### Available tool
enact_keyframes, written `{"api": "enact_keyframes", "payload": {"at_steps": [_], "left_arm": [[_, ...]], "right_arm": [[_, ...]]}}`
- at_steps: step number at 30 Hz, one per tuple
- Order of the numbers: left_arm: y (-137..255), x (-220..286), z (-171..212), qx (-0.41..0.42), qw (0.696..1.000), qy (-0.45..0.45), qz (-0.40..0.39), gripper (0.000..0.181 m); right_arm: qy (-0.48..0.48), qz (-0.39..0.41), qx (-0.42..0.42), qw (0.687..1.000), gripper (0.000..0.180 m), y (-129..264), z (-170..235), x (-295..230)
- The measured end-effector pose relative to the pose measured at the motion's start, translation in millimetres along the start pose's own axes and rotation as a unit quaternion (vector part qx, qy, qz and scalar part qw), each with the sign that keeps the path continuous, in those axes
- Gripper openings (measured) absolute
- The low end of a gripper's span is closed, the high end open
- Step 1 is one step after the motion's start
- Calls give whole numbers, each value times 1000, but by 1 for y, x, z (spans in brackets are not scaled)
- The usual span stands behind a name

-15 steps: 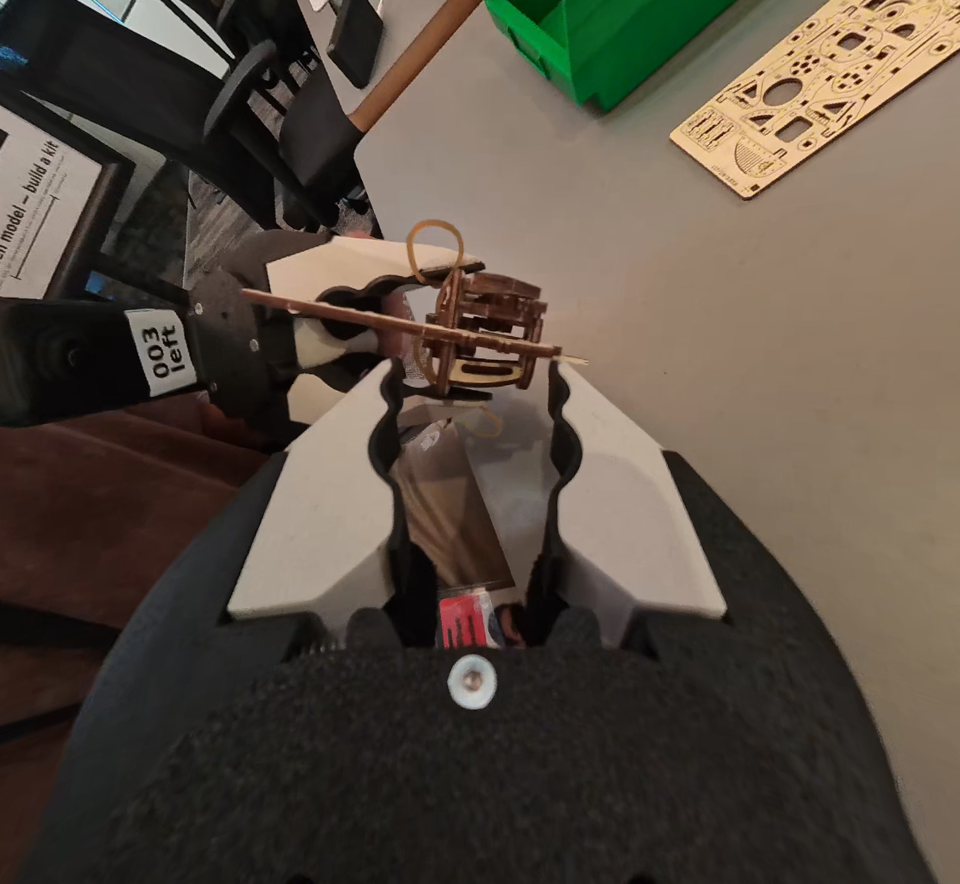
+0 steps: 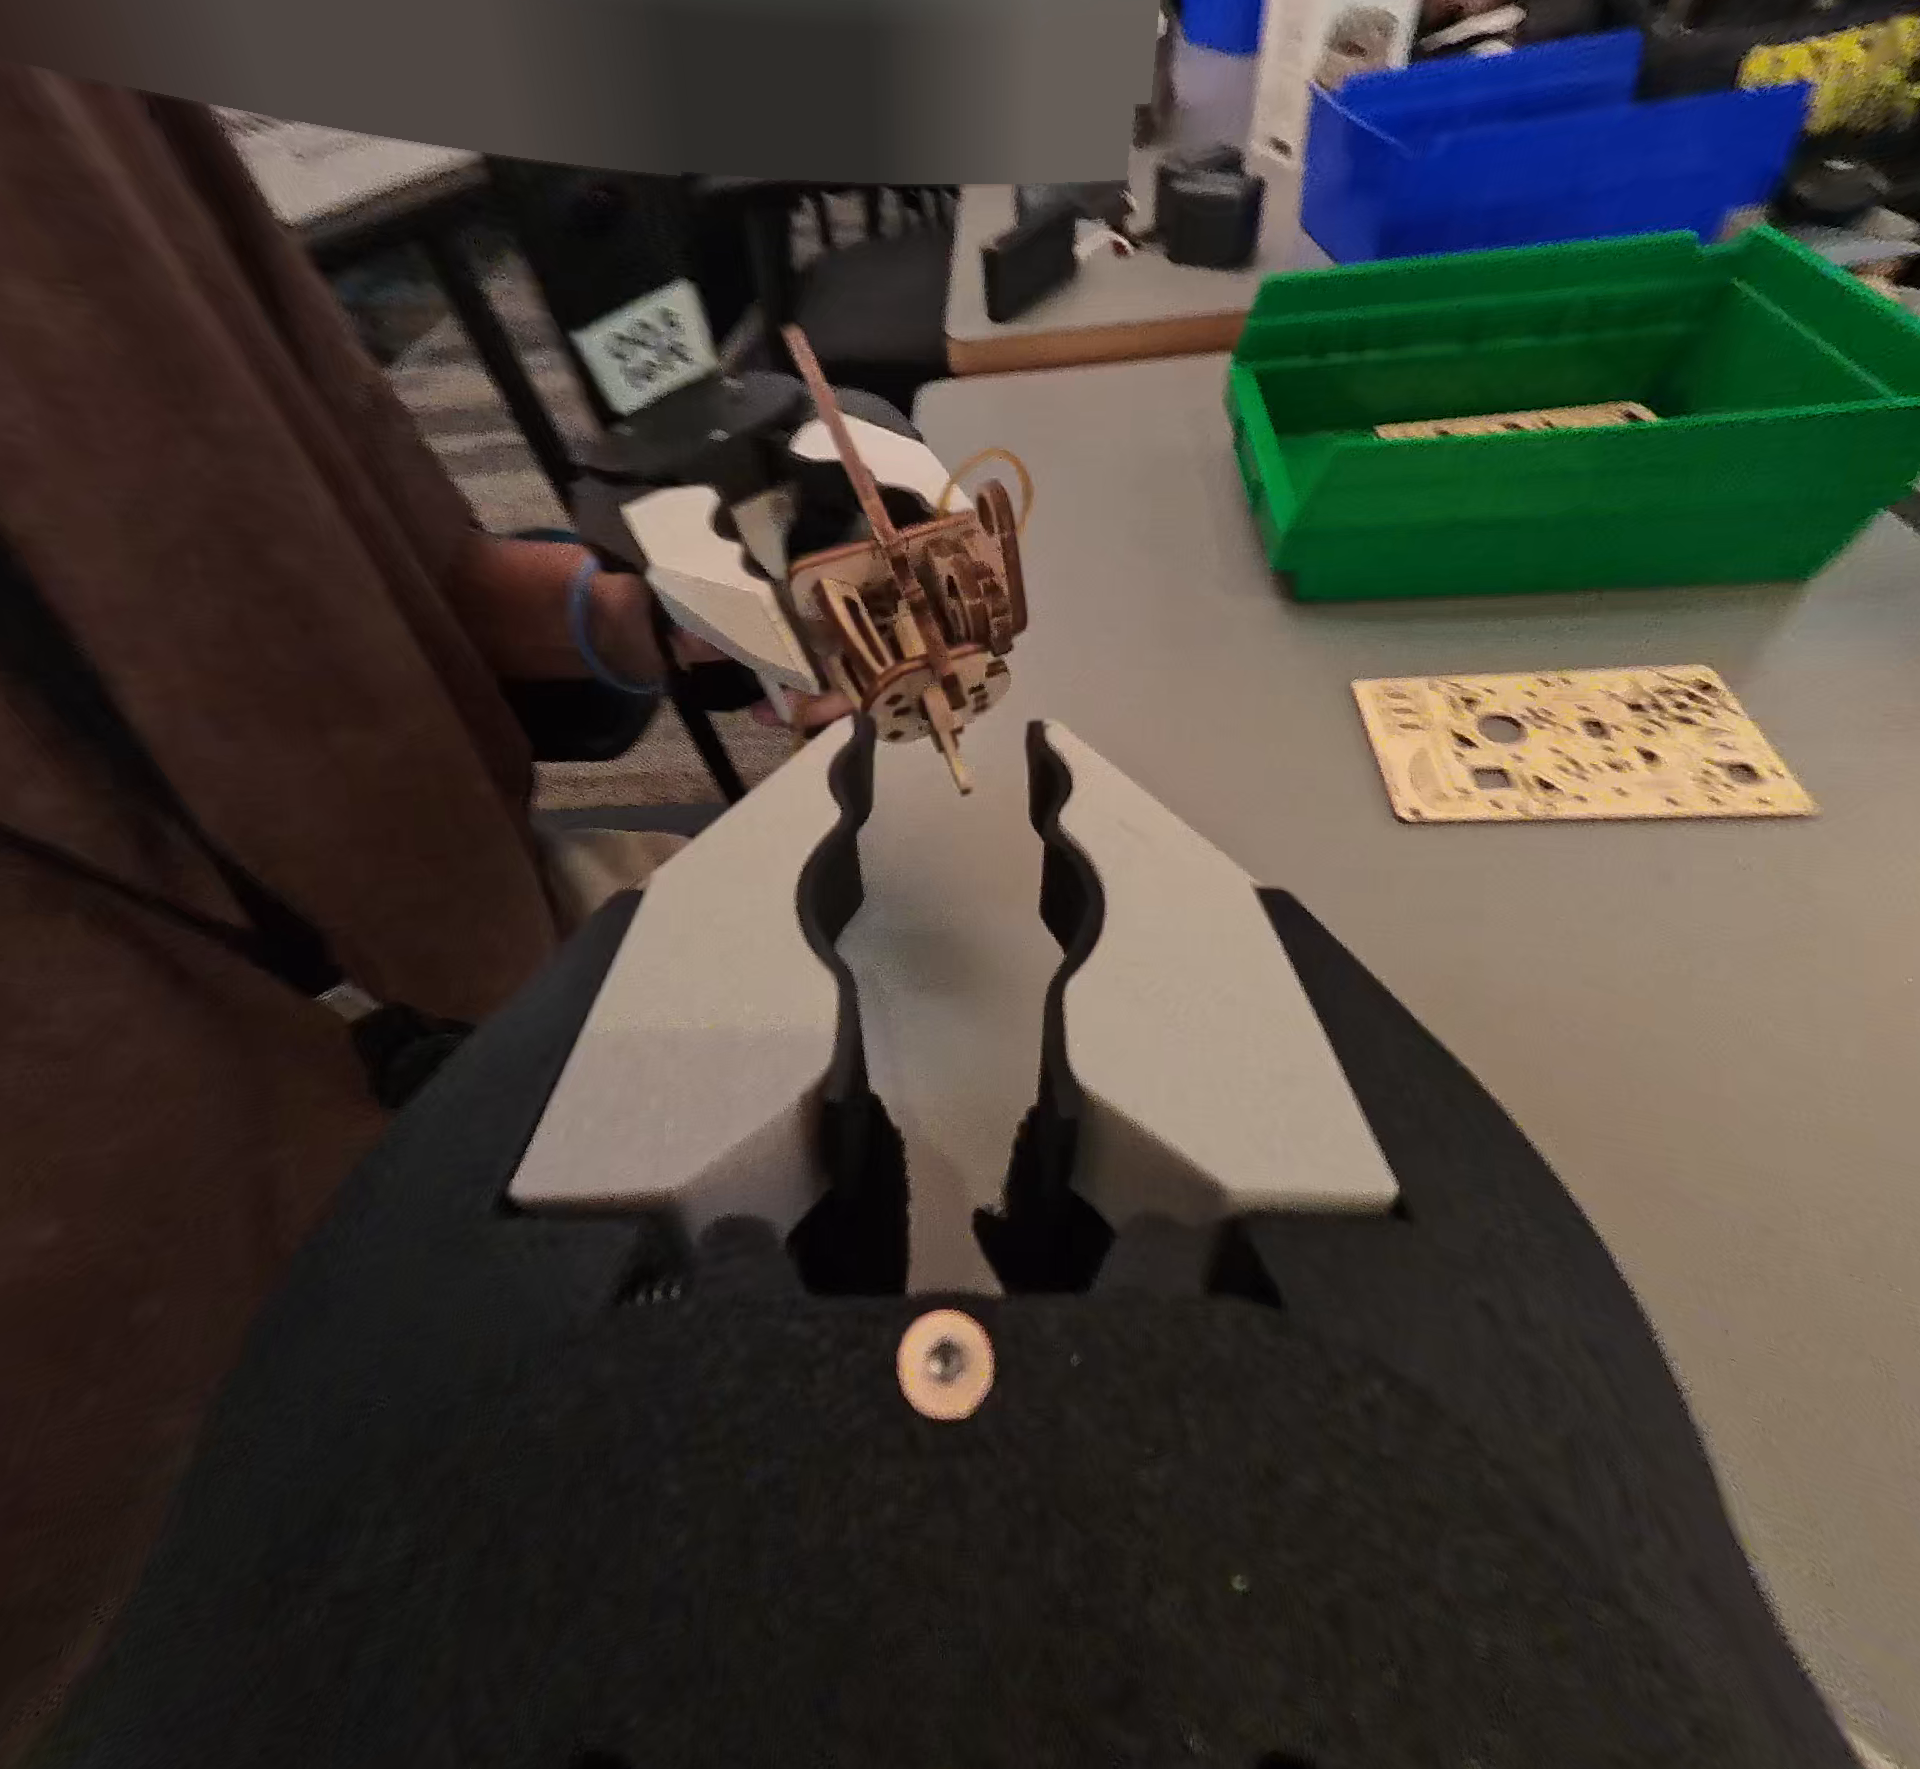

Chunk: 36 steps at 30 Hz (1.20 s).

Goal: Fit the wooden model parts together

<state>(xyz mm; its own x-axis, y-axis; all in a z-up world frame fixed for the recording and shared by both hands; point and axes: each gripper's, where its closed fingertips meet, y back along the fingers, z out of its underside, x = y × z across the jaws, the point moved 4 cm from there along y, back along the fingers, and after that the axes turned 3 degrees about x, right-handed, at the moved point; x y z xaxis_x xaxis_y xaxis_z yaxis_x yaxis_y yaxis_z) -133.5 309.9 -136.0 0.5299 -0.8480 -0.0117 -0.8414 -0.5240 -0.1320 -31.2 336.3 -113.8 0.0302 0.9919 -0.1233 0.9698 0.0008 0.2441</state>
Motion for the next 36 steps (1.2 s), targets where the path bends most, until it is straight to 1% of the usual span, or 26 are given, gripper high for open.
{"api": "enact_keyframes", "payload": {"at_steps": [2, 3, 5, 7, 13, 17, 19, 28, 30, 34, 36], "left_arm": [[1, 4, -1, 9, 999, 33, 36, 46], [2, 5, -4, 19, 998, 46, 46, 46], [3, 6, -8, 35, 994, 78, 63, 46], [3, 6, -10, 42, 992, 99, 74, 46], [-1, 6, -7, 30, 992, 100, 74, 46], [-2, 6, -4, 23, 992, 100, 72, 46], [-3, 7, -4, 21, 992, 99, 72, 46], [-2, 5, -2, 18, 992, 100, 70, 46], [-2, 4, -1, 14, 992, 101, 69, 46], [-1, 2, -1, 15, 992, 107, 67, 46], [-1, 3, -1, 14, 992, 107, 67, 46]], "right_arm": [[-13, -43, 22, 999, 26, 3, -4, -5], [-11, -55, 33, 998, 21, 3, -5, -6], [-1, -76, 55, 996, 15, 2, -9, -10], [-4, -79, 63, 995, 12, -1, -9, -10], [-17, -81, 74, 994, 11, -5, -7, -9], [-27, -82, 79, 993, 6, -4, -8, -7], [-30, -79, 79, 993, 0, -4, -7, -5], [-74, -95, 69, 990, 0, -6, -5, -2], [-63, -91, 71, 991, 0, -6, -6, -3], [-42, -86, 65, 993, 10, -8, -10, -5], [-31, -80, 56, 995, 8, -10, -10, -5]]}}
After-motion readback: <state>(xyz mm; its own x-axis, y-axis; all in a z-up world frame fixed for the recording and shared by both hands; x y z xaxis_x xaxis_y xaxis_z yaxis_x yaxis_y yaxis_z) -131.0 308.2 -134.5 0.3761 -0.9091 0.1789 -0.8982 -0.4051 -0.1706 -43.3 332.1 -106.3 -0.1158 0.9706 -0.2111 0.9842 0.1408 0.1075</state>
